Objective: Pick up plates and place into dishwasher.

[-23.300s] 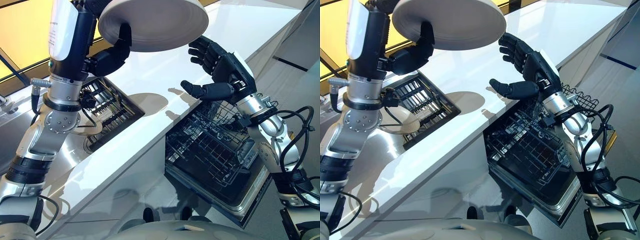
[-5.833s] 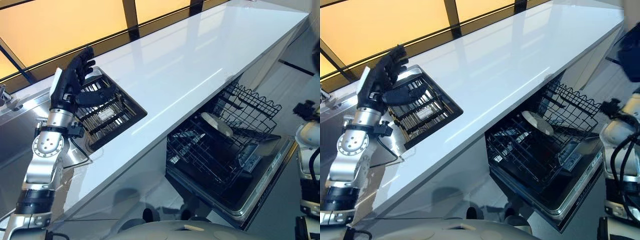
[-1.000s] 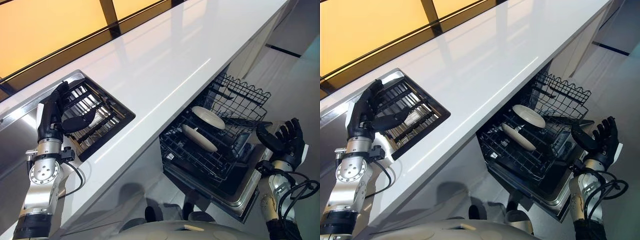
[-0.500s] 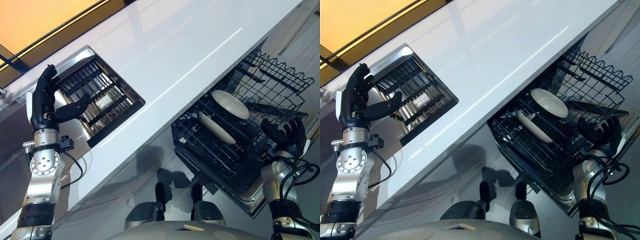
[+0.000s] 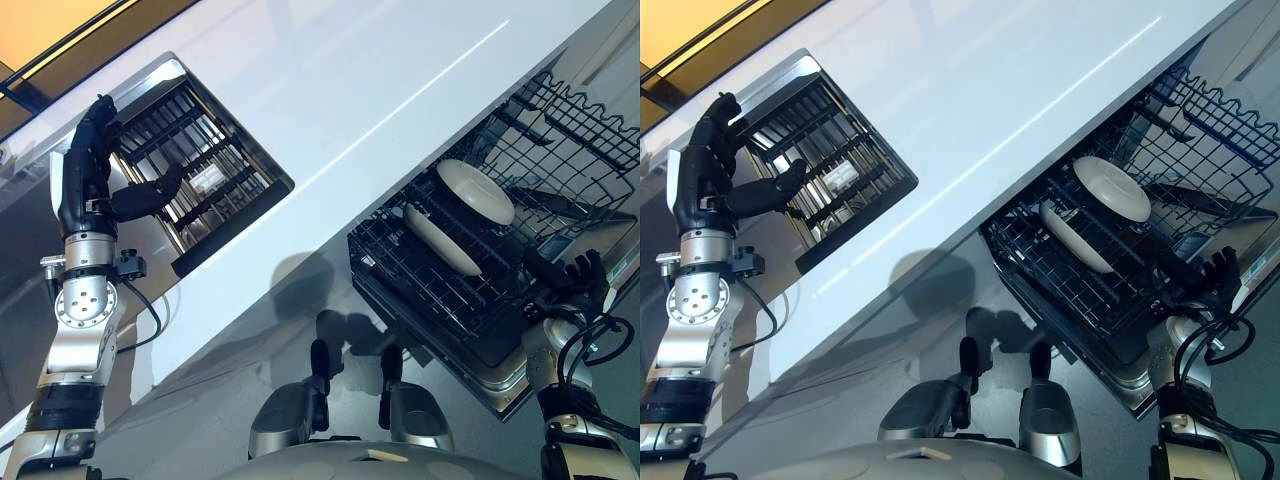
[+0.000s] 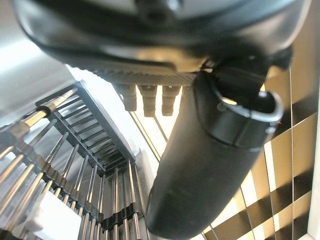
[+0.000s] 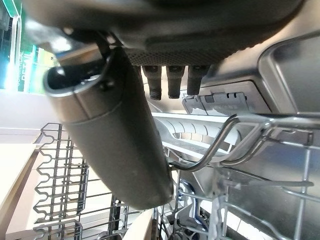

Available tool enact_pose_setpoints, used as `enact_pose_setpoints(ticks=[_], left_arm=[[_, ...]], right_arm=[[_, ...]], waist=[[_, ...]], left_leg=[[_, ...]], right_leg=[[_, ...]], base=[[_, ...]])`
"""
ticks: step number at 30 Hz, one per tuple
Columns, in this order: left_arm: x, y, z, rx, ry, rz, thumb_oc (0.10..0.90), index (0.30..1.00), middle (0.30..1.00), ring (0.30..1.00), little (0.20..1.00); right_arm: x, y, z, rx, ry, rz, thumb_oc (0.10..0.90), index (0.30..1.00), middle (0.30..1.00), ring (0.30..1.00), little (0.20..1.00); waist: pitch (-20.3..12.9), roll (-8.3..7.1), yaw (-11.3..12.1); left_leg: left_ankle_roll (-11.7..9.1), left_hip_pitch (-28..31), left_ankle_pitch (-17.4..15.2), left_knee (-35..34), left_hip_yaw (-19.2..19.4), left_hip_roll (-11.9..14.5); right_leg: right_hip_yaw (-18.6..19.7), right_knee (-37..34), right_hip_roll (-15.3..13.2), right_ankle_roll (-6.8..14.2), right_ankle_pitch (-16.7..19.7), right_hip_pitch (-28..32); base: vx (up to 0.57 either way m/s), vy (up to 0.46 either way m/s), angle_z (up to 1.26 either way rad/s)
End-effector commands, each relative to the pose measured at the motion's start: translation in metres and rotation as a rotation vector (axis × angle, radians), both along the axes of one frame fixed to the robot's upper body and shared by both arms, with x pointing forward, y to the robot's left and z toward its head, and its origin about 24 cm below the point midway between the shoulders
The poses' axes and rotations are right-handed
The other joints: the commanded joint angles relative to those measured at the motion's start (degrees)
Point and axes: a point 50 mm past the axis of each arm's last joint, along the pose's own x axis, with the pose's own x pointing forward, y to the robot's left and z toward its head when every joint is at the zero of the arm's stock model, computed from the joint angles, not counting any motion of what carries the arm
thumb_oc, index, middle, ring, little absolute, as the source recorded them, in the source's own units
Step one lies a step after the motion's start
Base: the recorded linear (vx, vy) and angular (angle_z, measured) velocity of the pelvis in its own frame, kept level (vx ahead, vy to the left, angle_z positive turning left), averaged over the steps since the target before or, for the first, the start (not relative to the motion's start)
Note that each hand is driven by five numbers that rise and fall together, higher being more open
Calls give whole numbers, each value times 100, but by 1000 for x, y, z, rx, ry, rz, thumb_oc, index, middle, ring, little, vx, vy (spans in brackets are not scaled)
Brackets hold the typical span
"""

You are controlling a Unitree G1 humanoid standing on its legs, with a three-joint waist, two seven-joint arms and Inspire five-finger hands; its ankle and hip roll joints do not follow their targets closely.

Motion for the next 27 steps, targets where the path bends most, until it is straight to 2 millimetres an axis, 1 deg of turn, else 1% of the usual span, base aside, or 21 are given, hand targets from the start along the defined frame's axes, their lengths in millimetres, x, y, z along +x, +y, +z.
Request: enact_pose_setpoints(ticks=[1,5,6,7,9,11,12,15,18,21,24,27], left_arm=[[-4,9,48,41,-227,6,800,900,900,900,900],[-3,7,47,41,-220,-2,800,900,900,900,900],[-3,7,46,41,-217,-3,800,900,900,900,900],[-3,7,46,41,-217,-4,800,900,900,900,900],[-3,8,46,41,-215,-3,800,900,900,900,900],[-3,8,47,45,-215,-2,800,900,900,900,900],[-2,9,47,51,-216,0,800,900,900,900,900],[-2,11,48,56,-214,2,800,900,900,900,900],[-1,12,47,63,-209,5,800,900,900,900,900],[-1,13,48,67,-208,11,800,900,900,900,900],[0,13,50,68,-210,12,800,900,900,900,900],[3,12,54,75,-211,6,800,900,900,900,900]], right_arm=[[2,-24,46,-187,-113,-35,800,900,900,900,900],[7,-20,48,-178,-144,43,800,900,900,900,900],[12,-17,51,-149,-183,121,800,900,900,900,900],[13,-16,51,-134,-198,149,800,900,900,900,900],[18,-9,51,-70,-266,255,800,900,900,900,900],[19,-5,48,-14,-313,316,800,900,900,900,900],[21,-1,46,61,-378,381,800,900,900,900,900],[25,4,47,127,-465,463,800,900,900,900,900],[31,12,54,196,-585,576,800,900,900,900,900],[39,22,65,211,-658,688,800,900,900,900,900],[47,30,77,203,-695,755,800,900,900,900,900],[59,42,92,183,-721,817,800,900,900,900,900]], waist=[[-220,-47,-66],[-198,-36,-71],[-187,-29,-68],[-182,-27,-66],[-158,-25,-62],[-151,-42,-53],[-137,-64,-44],[-119,-90,-30],[-102,-127,7],[-72,-151,51],[-57,-175,96],[-36,-204,159]], left_leg=[[-89,-404,-664,863,72,-258],[-97,-424,-650,894,58,-265],[-101,-432,-645,908,50,-268],[-101,-434,-645,916,48,-271],[-105,-451,-642,947,48,-275],[-108,-471,-643,955,50,-274],[-114,-484,-635,958,56,-272],[-120,-492,-632,962,61,-277],[-133,-510,-631,984,75,-292],[-136,-552,-630,1021,77,-307],[-140,-601,-636,1055,77,-308],[-142,-651,-634,1088,42,-313]], right_leg=[[-186,1030,260,-313,-887,-317],[-161,1044,257,-316,-877,-326],[-155,1047,252,-317,-872,-329],[-154,1048,248,-319,-871,-327],[-144,1063,237,-322,-864,-342],[-146,1049,237,-312,-852,-353],[-148,1020,240,-300,-826,-356],[-158,951,244,-281,-780,-344],[-195,806,241,-242,-694,-298],[-215,693,236,-213,-621,-277],[-223,647,226,-193,-590,-279],[-238,635,209,-193,-586,-264]], base=[[0,0,0],[8,6,0],[0,0,0],[39,34,-2],[0,0,0],[0,0,0],[0,0,0],[23,4,-8],[42,17,-6],[30,29,-3],[22,33,-4],[36,42,-1]])
